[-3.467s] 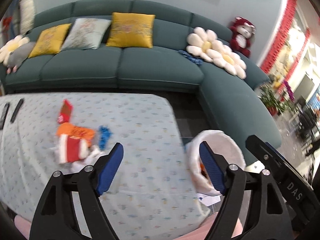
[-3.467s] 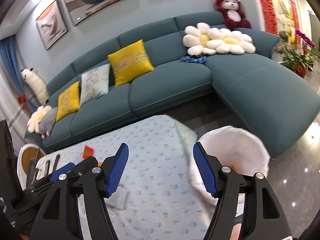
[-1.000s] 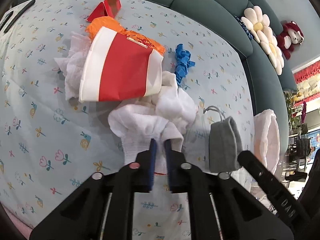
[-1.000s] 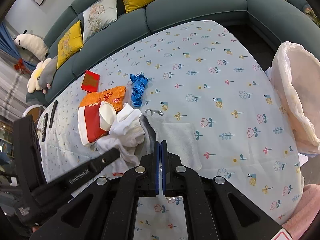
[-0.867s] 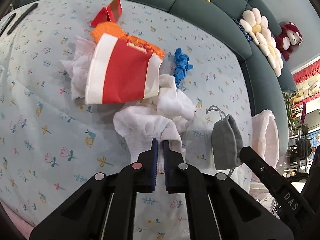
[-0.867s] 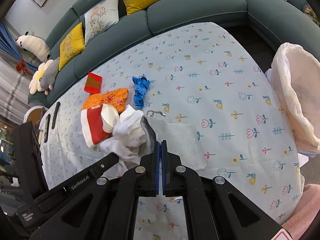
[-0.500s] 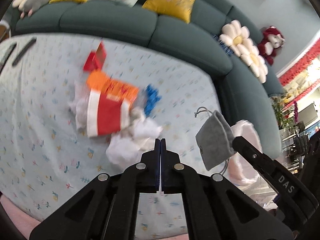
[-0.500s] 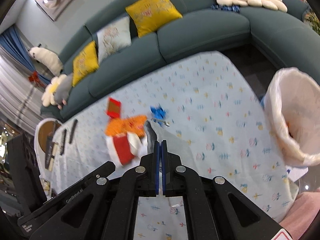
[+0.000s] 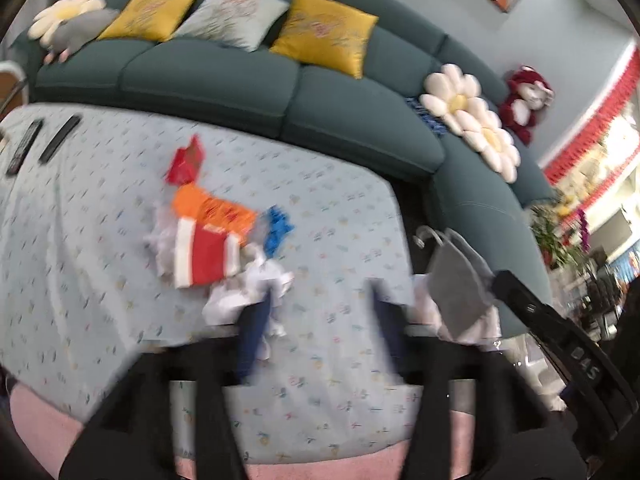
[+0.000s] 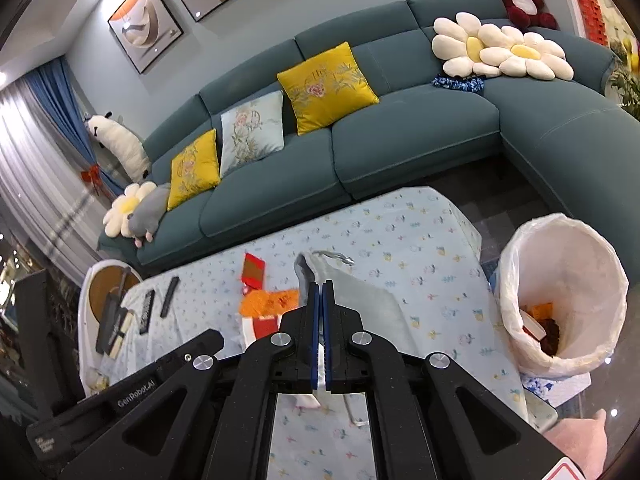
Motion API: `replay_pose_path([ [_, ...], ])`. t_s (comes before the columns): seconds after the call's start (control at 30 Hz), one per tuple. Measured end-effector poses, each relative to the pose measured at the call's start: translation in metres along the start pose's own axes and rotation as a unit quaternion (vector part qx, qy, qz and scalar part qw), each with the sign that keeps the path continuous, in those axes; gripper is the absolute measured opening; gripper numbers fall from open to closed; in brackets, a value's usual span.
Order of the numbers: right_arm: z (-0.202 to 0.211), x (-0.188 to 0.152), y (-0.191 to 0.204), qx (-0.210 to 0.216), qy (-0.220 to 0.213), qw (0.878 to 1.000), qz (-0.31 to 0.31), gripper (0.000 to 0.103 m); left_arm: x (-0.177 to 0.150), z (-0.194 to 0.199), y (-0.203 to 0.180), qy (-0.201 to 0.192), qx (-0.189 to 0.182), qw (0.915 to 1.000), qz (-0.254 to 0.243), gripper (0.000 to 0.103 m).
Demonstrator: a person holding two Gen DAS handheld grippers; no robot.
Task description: Collect trash
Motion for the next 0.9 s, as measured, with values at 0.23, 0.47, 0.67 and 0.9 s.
replay_pose_path([
  [0.23,-0.031,-0.019,-0.014,-0.002,0.030,0.999,-0.014,0.002,-0.035,-0.057,0.045,0.065,0.033,0.9969,0.030,0.069],
  [0.47,-0.079,-0.044,-0.032,-0.037,0.076,0.996,-0.010,0.002,-0.067,-0.111,0.060,0.129,0.050,0.9900,0.027,0.069],
  [0.67,-0.112,-0.099,-0.071,-0.090,0.136,0.986,-0.025,0.055,-0.082,-0.147,0.066,0.168,0.057,0.9836,0.033,0.066],
  [0.9,-0.142,-0.163,-0.094,-0.122,0.213,0.969,-0.020,0.057,-0.102,-0.163,0.067,0.194,0.046,0.9792,0.035,0.020],
])
Point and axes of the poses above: each gripper's, at about its wrist camera, not at the fingertips, and z roughly against the way its jaws point, y to its left, x to its top, the point moved 8 cm from there along -z, roughly the way its jaws point, and after that the axes turned 5 degrees about -z, right-handed, at the moved point
